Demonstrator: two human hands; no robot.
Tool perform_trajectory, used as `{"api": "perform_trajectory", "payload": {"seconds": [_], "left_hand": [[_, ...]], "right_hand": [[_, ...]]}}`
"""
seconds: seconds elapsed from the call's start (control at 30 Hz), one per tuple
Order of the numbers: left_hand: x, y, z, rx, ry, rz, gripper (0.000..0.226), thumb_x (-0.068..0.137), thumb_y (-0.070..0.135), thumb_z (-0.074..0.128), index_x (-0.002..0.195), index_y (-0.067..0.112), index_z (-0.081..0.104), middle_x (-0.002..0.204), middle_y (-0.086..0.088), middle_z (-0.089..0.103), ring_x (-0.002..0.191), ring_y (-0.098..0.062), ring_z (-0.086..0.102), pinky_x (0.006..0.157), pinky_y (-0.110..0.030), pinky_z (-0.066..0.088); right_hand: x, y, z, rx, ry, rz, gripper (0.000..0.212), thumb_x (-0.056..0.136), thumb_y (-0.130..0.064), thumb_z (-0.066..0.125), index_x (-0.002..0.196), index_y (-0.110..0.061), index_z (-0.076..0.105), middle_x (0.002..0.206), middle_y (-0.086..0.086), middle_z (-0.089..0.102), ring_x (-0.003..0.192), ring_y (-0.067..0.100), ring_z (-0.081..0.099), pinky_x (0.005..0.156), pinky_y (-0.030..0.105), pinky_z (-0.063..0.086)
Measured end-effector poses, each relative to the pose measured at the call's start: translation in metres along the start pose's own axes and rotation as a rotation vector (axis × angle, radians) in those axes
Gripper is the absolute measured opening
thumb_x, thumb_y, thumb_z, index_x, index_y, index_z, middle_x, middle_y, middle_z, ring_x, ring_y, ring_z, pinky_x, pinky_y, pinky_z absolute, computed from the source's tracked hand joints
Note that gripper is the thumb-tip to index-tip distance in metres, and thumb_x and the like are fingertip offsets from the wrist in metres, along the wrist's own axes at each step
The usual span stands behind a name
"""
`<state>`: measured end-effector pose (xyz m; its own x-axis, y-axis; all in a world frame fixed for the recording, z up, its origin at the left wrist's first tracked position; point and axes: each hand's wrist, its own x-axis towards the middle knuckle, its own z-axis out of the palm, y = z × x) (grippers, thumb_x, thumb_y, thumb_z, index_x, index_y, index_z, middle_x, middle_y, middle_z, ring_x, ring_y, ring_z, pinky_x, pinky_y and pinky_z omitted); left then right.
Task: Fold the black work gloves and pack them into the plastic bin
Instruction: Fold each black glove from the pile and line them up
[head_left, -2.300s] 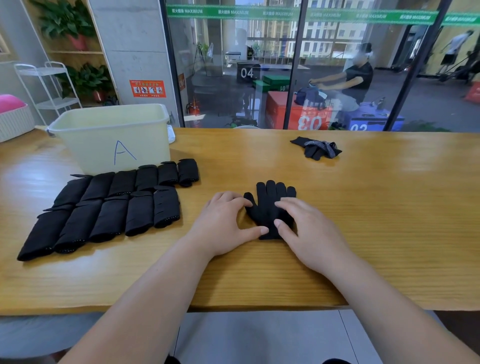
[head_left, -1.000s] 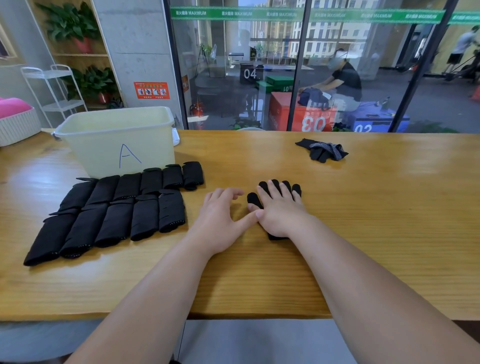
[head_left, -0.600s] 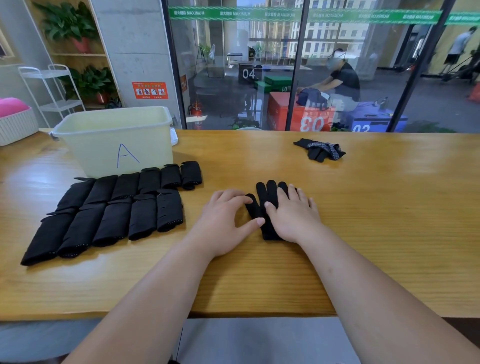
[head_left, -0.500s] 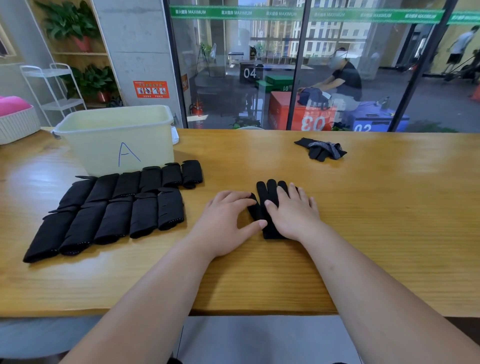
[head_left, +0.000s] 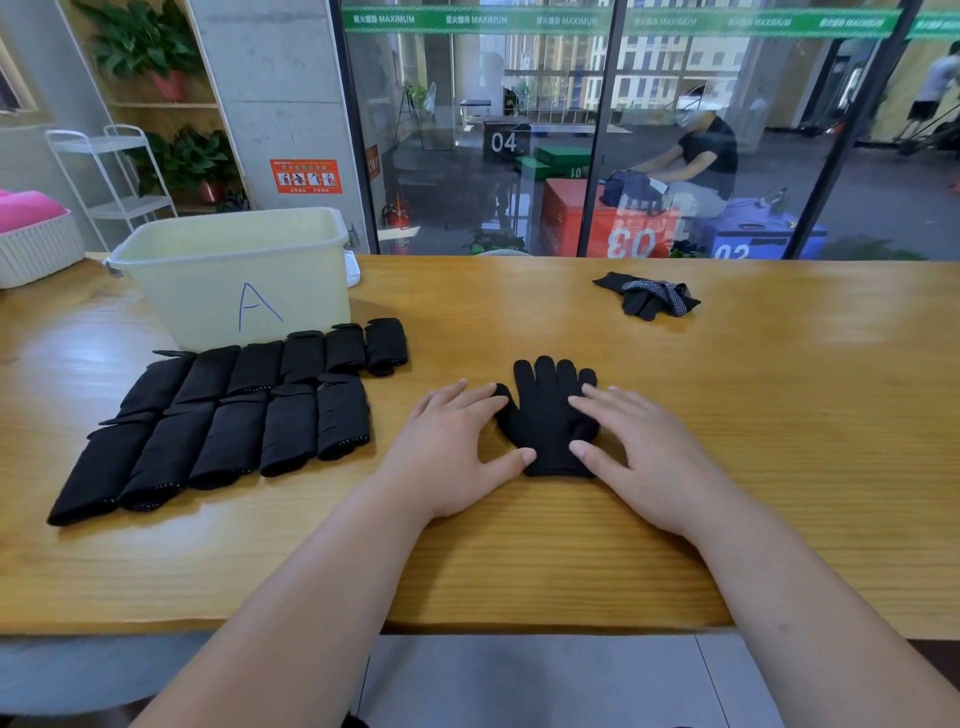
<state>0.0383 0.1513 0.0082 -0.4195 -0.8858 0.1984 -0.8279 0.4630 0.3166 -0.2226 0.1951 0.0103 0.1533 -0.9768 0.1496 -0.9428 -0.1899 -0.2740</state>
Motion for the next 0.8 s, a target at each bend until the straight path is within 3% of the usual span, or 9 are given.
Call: {"api": "perform_trajectory", "payload": {"seconds": [0.1, 0.2, 0.3, 0.4, 0.57, 0.8], "left_hand": [[-0.002, 0.001, -0.001, -0.021, -0.009, 0.029, 0.081, 0.093, 0.085, 0.044, 0.161, 0.041, 0.04, 0.171, 0.022, 0.029, 0.162, -0.009, 0.012, 0.133, -0.045, 0.011], [-0.001, 0.002, 0.001, -0.006, -0.054, 0.033, 0.081, 0.093, 0.086, 0.043, 0.162, 0.042, 0.04, 0.172, 0.02, 0.027, 0.162, -0.012, 0.012, 0.133, -0.046, 0.011], [0.0, -0.001, 0.0, -0.043, -0.012, 0.041, 0.078, 0.093, 0.081, 0.05, 0.159, 0.04, 0.045, 0.17, 0.021, 0.032, 0.161, -0.011, 0.015, 0.132, -0.048, 0.017], [0.0, -0.005, 0.0, -0.136, 0.095, 0.143, 0.058, 0.092, 0.071, 0.064, 0.141, 0.04, 0.064, 0.152, 0.027, 0.05, 0.151, -0.008, 0.032, 0.124, -0.047, 0.034], [0.0, 0.002, 0.003, -0.205, 0.097, 0.28, 0.027, 0.093, 0.056, 0.075, 0.112, 0.037, 0.078, 0.117, 0.026, 0.066, 0.124, -0.007, 0.052, 0.106, -0.038, 0.047], [0.0, 0.002, 0.003, -0.222, 0.081, 0.275, 0.034, 0.09, 0.065, 0.075, 0.111, 0.038, 0.076, 0.115, 0.026, 0.066, 0.119, -0.008, 0.055, 0.103, -0.037, 0.049]], "right_hand": [[-0.002, 0.003, 0.005, 0.05, -0.031, -0.001, 0.06, 0.104, -0.067, 0.036, 0.159, -0.044, 0.041, 0.171, -0.022, 0.027, 0.161, 0.008, 0.013, 0.131, 0.046, 0.018], [-0.003, 0.004, 0.003, 0.114, 0.046, -0.015, 0.053, 0.103, -0.064, 0.046, 0.152, -0.045, 0.052, 0.165, -0.025, 0.035, 0.159, 0.005, 0.017, 0.129, 0.043, 0.022], [-0.008, 0.003, -0.003, 0.293, 0.169, -0.106, 0.028, 0.095, -0.055, 0.069, 0.121, -0.046, 0.074, 0.142, -0.032, 0.057, 0.145, -0.001, 0.037, 0.118, 0.032, 0.033], [-0.01, 0.003, -0.004, 0.323, 0.163, -0.168, 0.019, 0.085, -0.055, 0.082, 0.102, -0.047, 0.079, 0.12, -0.032, 0.067, 0.13, 0.005, 0.05, 0.107, 0.03, 0.04], [-0.007, 0.003, 0.0, 0.263, 0.124, -0.18, 0.023, 0.083, -0.056, 0.083, 0.104, -0.047, 0.08, 0.115, -0.032, 0.066, 0.121, 0.002, 0.05, 0.1, 0.028, 0.043], [-0.004, -0.003, 0.004, 0.125, 0.174, -0.179, 0.02, 0.09, -0.054, 0.075, 0.106, -0.042, 0.08, 0.108, -0.031, 0.066, 0.103, 0.001, 0.05, 0.086, 0.034, 0.05]]}}
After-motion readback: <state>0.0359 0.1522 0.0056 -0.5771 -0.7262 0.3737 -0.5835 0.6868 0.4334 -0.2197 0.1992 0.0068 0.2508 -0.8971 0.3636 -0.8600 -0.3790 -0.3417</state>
